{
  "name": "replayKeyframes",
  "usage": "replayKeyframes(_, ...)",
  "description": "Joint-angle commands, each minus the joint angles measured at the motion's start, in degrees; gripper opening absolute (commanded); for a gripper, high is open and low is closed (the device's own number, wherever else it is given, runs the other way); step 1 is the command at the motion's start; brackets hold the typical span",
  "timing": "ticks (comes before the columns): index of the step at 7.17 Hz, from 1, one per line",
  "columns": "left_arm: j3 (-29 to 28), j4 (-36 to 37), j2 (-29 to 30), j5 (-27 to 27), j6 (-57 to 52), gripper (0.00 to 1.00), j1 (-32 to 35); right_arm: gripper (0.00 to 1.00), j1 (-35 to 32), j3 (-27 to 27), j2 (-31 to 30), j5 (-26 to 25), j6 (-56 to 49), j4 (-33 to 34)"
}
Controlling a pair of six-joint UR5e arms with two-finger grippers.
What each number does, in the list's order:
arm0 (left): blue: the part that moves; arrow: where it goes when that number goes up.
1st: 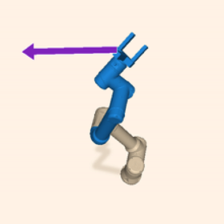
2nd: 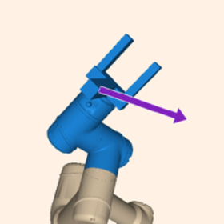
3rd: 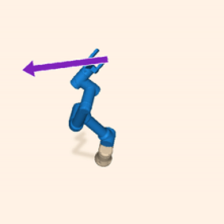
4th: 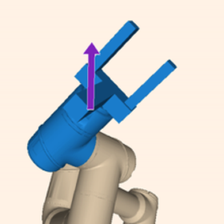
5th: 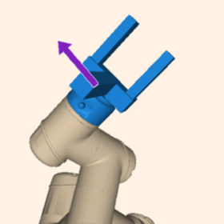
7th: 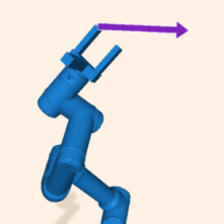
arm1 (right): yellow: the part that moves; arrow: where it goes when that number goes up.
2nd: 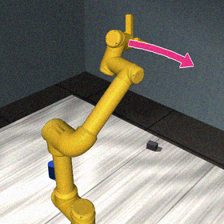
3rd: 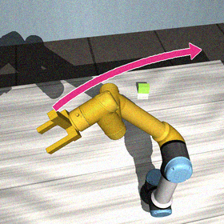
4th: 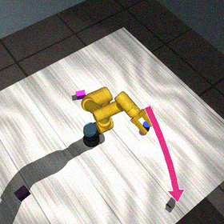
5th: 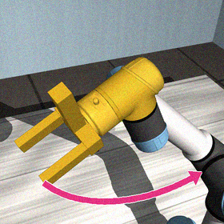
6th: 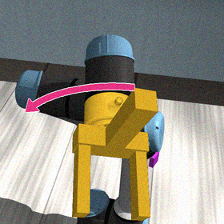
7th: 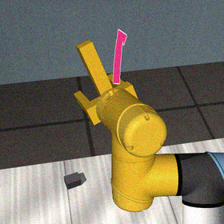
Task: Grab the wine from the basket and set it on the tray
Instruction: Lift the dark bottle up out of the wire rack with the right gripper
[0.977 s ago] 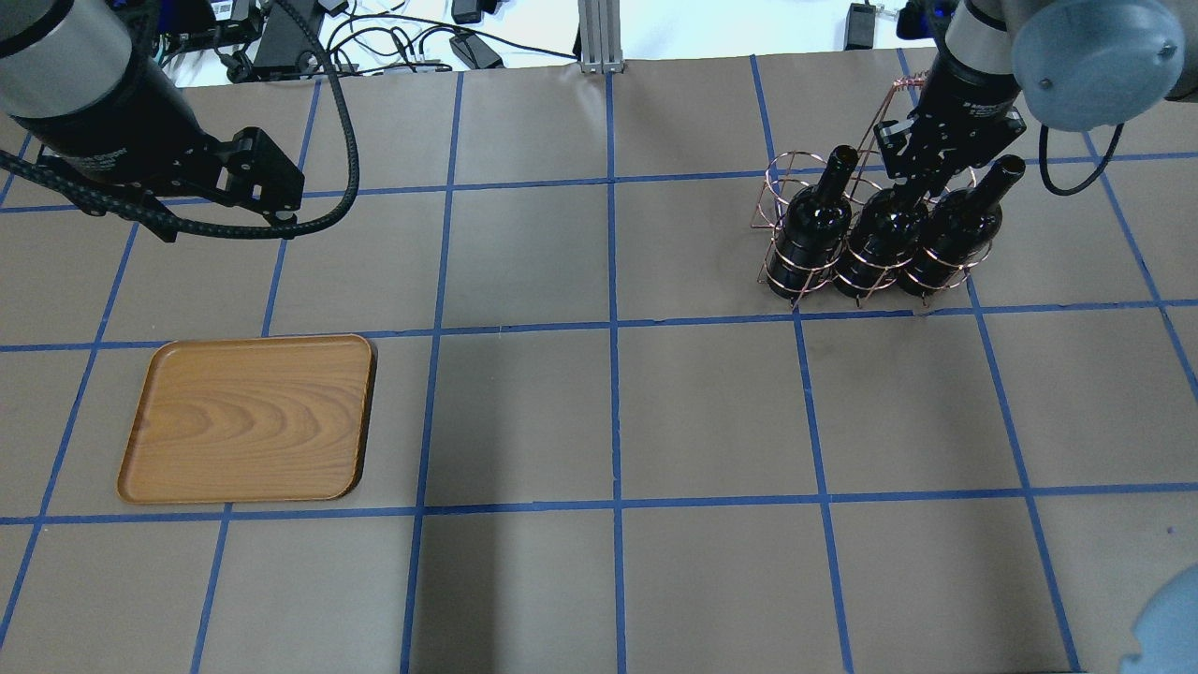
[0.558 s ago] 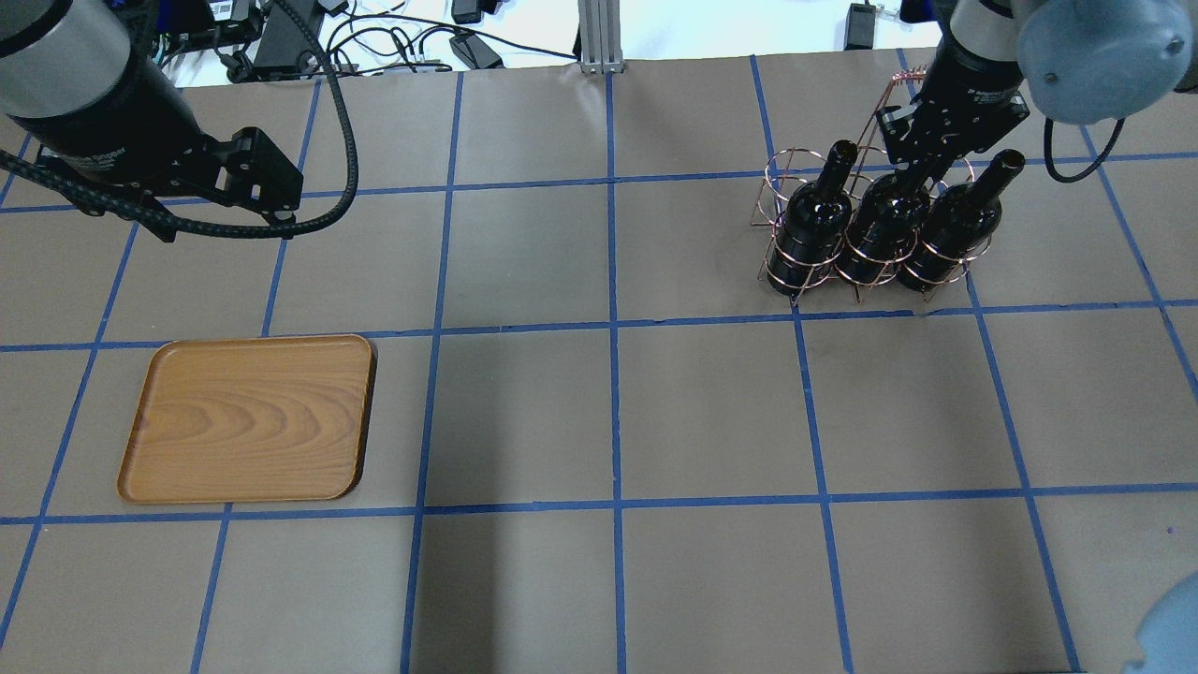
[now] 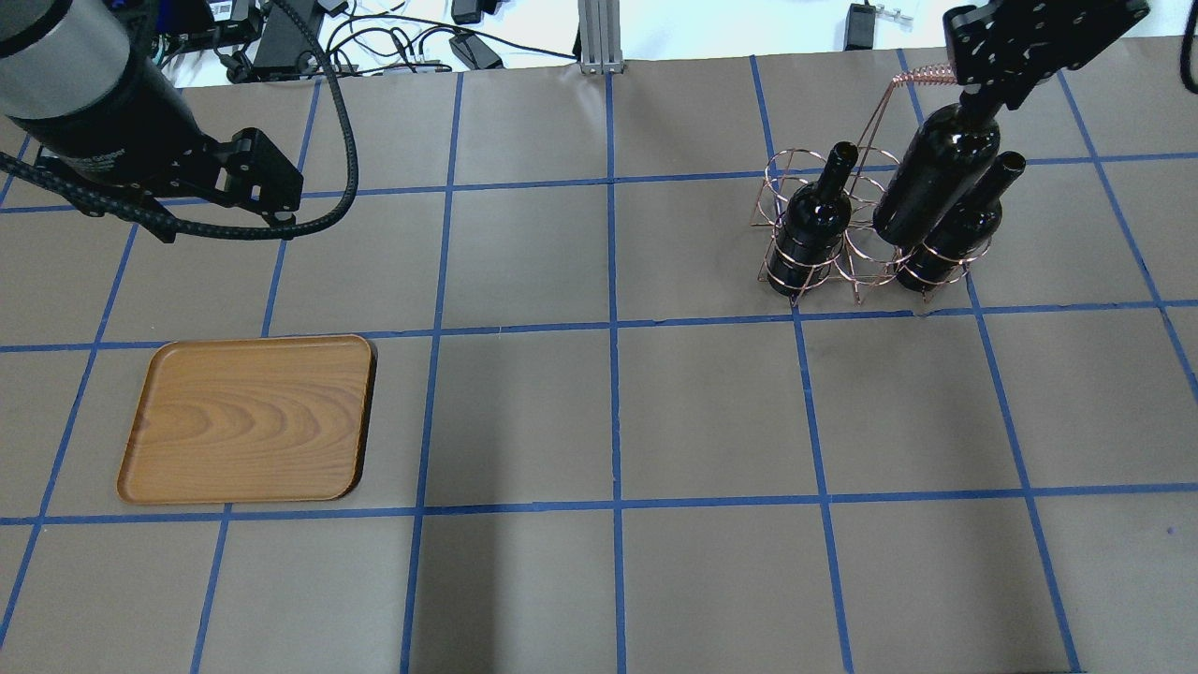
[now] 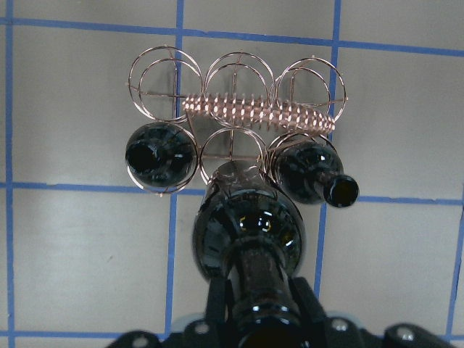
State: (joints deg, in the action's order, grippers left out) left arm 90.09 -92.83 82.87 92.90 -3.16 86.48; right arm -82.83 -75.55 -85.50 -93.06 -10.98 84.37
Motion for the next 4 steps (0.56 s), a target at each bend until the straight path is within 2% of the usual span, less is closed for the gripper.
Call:
replayKeyframes(1,0.0,0.02,0.01,0.0,0.0,1.0,0.01,0.0,-4.85,0.85,-5.98,-0.27,6.09,-5.95)
replayKeyframes(2,0.0,0.02,0.02,0.0,0.0,1.0,0.01,0.0,-11.5,0.76,-6.09,0.07,17.19,-7.01)
replayKeyframes(3,0.0,0.02,0.02,0.0,0.0,1.0,0.01,0.0,-19.31,0.5,-4.52,0.16,26.44,-6.41)
replayKeyframes(4,0.0,0.02,0.02,0.0,0.0,1.0,0.01,0.0,-24.0,0.84,-1.55,1.21,35.67,-5.54)
